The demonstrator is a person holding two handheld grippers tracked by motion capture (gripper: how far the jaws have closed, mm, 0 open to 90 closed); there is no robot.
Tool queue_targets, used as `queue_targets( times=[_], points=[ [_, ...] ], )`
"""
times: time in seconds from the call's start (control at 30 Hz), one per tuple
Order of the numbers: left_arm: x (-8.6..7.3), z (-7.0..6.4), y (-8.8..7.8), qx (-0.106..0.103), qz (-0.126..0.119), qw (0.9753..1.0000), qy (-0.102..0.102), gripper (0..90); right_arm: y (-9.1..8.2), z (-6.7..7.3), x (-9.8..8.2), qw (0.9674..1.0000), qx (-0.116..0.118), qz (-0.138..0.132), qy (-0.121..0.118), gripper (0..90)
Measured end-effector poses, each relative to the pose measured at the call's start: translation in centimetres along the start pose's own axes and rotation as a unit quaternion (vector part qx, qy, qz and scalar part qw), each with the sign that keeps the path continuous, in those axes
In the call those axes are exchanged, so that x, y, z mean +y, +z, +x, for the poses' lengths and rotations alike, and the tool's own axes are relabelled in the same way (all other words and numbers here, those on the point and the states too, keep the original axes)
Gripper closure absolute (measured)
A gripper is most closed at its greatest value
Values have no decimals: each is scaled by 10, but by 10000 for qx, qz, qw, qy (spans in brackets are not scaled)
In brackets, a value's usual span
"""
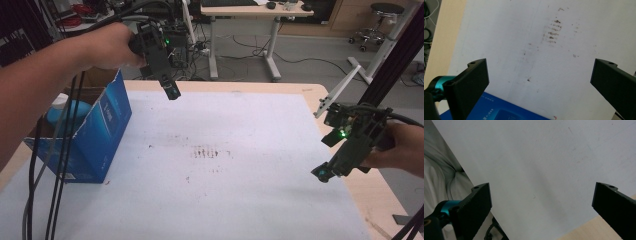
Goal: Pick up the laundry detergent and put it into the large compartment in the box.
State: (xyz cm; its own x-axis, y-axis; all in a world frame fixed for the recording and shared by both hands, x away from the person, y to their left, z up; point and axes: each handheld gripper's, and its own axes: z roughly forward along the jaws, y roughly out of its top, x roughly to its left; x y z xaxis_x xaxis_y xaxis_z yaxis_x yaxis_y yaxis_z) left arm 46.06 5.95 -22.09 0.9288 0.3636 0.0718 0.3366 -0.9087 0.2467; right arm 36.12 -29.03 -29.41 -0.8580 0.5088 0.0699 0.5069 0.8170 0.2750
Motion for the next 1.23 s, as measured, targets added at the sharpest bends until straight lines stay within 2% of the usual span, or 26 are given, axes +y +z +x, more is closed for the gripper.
queue_targets(
  times=[0.23,0.47,1.23],
  points=[
    [4,-2,17,-153,-42,9998,70,18,1,-1,2,10000,9,-16,-10,17],
    [9,-6,31,-262,65,9994,213,17,1,-1,1,10000,-8,-3,12,16],
    [11,-7,48,-444,224,9984,285,17,6,-3,2,10000,40,10,53,16]
  ],
)
